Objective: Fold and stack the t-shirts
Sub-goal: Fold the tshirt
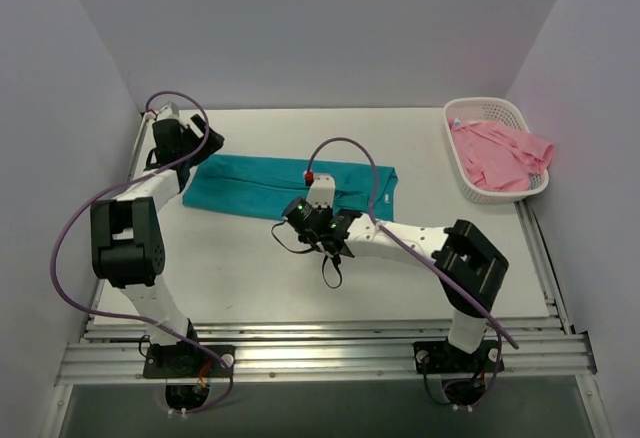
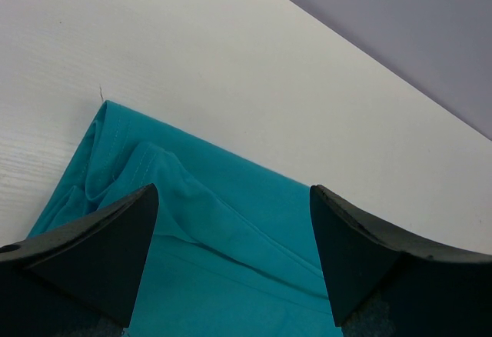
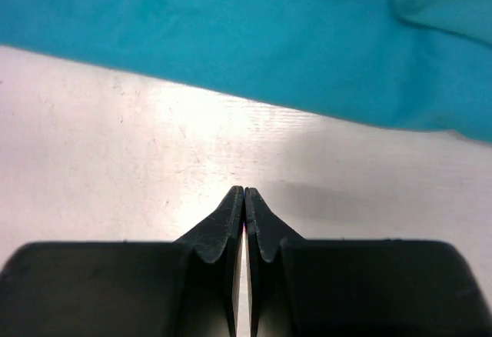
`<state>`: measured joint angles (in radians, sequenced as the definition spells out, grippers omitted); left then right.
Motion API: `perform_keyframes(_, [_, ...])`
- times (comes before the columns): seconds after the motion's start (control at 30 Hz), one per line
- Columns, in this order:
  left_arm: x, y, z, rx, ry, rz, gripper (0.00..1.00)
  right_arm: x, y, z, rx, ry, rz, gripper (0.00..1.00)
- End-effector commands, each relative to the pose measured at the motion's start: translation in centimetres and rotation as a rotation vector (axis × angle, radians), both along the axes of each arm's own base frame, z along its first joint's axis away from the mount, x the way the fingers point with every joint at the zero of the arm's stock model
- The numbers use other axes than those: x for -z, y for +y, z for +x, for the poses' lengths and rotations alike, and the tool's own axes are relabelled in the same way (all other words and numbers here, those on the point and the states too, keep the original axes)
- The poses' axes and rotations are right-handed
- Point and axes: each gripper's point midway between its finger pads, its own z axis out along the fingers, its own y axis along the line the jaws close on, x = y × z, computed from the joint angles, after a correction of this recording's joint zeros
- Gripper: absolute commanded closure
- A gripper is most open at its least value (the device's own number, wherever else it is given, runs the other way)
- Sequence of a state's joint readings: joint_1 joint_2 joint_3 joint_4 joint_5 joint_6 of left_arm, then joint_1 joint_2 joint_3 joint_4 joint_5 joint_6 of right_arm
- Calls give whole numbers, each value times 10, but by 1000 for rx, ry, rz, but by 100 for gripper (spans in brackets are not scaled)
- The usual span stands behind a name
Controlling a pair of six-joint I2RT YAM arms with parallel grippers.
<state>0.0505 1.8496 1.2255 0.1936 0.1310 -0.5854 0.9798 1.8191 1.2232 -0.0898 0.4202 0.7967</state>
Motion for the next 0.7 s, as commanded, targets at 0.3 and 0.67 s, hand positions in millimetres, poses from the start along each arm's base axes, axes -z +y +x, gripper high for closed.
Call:
perform_keyframes(0.3, [-36,-35,10,60,-86,64,12,-70,-147,125,403,-200,-20,100])
perform_keyframes(0.67, [-29,-36,10,62,-75,69,12,4,-146,179,372,-65,2,100])
